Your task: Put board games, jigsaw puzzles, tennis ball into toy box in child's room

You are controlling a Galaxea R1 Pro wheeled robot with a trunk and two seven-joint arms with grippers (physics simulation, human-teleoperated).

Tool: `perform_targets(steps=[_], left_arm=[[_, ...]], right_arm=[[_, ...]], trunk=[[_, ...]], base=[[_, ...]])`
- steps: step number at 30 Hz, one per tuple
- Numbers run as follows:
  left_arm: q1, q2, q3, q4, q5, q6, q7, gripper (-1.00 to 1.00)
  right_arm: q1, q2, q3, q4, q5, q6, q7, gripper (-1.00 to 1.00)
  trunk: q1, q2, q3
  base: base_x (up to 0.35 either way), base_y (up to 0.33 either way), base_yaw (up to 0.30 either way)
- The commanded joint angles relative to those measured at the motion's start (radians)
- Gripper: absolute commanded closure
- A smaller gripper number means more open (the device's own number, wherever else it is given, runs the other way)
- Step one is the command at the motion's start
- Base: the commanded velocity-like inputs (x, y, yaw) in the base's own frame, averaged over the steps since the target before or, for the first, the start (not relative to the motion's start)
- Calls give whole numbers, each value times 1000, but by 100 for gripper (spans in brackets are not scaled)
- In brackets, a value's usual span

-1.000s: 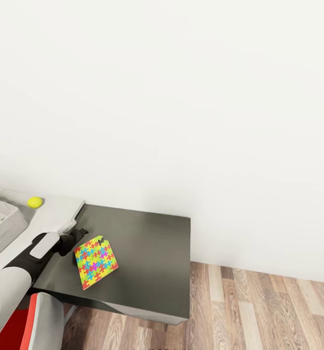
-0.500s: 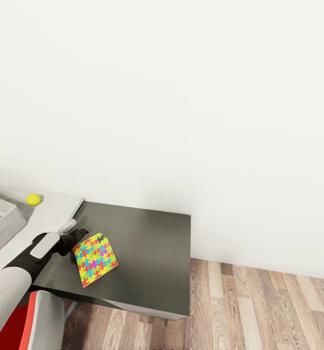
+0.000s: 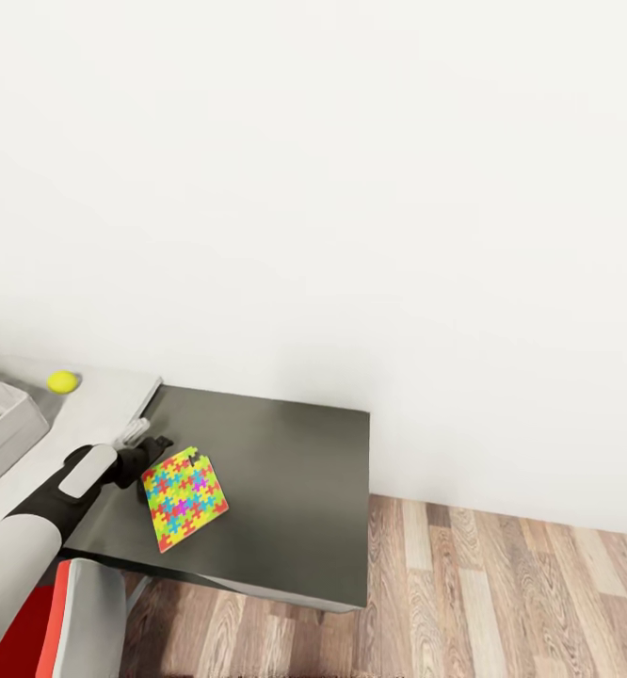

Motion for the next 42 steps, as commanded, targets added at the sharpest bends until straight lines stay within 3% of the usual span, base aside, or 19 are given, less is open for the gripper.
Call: perform_targets(steps=[1,21,42], left_arm=[[1,-1,-6,40,34,-7,7,-100],[1,-2,-6,40,34,-6,7,-100],[1,-4,-7,40,34,-6,7,-100]], right_arm=[[1,0,1,-3,-8,5,-5,-100],[1,0,1,-3,-8,5,-5,-100],[1,0,0,-3,-8,5,-5,-100]], trunk=[[1,-1,-3],[1,-1,-9],[1,-1,-9]], base=[[0,0,0],[-33,14,0],[-79,-74,0]])
